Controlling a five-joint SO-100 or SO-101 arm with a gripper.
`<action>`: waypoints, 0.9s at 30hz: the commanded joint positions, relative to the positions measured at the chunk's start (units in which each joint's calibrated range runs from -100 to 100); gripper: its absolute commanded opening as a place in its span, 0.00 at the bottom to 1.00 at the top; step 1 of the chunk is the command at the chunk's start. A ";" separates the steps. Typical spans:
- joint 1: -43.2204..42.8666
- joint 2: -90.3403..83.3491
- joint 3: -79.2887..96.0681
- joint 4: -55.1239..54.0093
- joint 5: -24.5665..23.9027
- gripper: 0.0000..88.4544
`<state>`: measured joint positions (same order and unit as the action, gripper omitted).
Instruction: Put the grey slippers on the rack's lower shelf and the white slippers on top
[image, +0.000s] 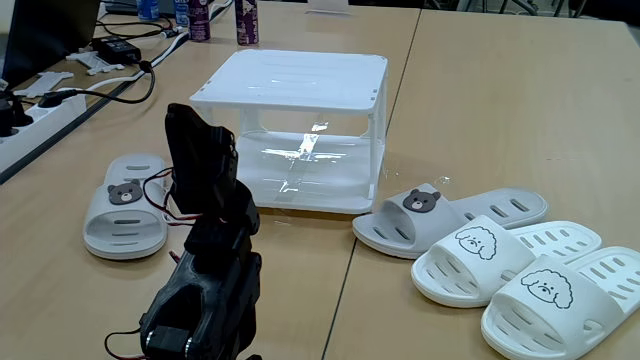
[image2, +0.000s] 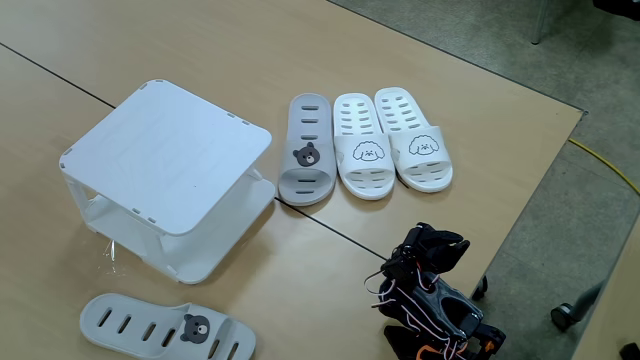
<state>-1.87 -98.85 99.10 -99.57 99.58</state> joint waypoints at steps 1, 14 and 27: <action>0.06 0.44 0.63 -0.17 0.42 0.01; 0.47 58.16 0.00 2.85 0.42 0.01; -13.01 105.20 -0.09 9.67 0.42 0.01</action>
<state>-9.36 6.47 98.29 -93.56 99.58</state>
